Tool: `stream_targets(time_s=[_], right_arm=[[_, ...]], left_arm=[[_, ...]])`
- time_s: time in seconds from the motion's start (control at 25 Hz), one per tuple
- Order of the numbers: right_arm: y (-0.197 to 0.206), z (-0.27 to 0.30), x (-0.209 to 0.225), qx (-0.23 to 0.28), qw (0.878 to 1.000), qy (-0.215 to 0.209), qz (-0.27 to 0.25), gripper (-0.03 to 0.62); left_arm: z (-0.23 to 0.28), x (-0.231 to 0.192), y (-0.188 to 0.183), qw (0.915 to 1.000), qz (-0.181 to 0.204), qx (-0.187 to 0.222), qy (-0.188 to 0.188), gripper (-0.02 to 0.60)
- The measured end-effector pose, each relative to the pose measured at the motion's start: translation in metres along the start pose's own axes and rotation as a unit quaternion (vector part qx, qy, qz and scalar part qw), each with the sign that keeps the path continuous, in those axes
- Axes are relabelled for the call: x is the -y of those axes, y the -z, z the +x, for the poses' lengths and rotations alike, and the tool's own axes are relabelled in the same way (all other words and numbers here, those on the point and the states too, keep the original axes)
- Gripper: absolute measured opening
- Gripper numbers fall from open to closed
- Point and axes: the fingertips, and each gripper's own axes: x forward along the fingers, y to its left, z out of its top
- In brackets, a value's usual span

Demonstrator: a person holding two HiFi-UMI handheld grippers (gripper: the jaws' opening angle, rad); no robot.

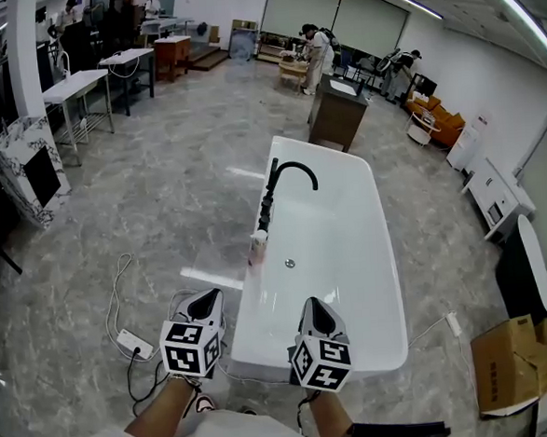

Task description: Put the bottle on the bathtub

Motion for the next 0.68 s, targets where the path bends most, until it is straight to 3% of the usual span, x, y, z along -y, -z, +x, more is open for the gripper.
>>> stream_targets(time_s=[0.68], right_arm=[[0.004, 0.009, -0.012, -0.013, 1.0, -0.008, -0.018, 0.026]], left_arm=[[0.001, -0.011, 0.003, 0.9999, -0.005, -0.002, -0.011, 0.015]])
